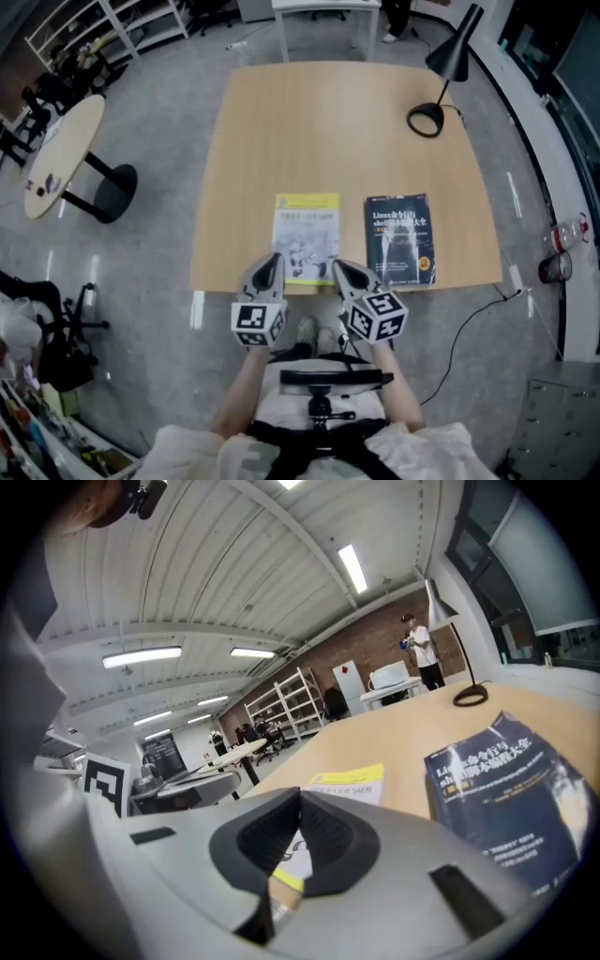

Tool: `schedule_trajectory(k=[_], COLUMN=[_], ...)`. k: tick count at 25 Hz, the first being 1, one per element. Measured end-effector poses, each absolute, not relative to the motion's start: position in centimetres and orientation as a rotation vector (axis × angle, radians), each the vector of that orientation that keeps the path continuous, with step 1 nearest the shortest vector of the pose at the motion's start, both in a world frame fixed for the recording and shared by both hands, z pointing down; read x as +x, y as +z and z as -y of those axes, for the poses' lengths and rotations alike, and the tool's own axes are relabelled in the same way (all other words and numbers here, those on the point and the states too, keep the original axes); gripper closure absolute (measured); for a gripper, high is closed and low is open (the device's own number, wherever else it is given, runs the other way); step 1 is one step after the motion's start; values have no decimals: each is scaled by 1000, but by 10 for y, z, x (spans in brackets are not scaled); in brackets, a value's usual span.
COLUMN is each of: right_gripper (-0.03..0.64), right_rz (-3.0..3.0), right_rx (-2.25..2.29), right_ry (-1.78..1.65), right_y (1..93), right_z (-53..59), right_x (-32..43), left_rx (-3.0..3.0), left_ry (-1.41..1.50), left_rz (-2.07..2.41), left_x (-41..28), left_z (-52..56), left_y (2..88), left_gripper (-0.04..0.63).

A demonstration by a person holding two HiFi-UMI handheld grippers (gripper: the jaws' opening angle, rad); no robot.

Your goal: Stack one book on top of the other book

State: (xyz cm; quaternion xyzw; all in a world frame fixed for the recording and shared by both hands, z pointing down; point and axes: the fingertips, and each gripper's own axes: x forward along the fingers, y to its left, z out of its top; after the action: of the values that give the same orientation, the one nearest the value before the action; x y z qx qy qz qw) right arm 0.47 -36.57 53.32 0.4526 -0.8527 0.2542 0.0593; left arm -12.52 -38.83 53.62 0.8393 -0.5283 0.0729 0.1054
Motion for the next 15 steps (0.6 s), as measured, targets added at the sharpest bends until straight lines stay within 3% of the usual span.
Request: schedule_trajectory(k=[15], right_gripper=[615], right_rz=[2236], right_rx=[1370], right_ry=[909], right_y=[637], right_z=[431], right_x=[-6], left_rx=[2283], left_ry=[557], left_rz=[1382], left_x=[-115], left_z=[451], left_y=[644], left_gripper=[586])
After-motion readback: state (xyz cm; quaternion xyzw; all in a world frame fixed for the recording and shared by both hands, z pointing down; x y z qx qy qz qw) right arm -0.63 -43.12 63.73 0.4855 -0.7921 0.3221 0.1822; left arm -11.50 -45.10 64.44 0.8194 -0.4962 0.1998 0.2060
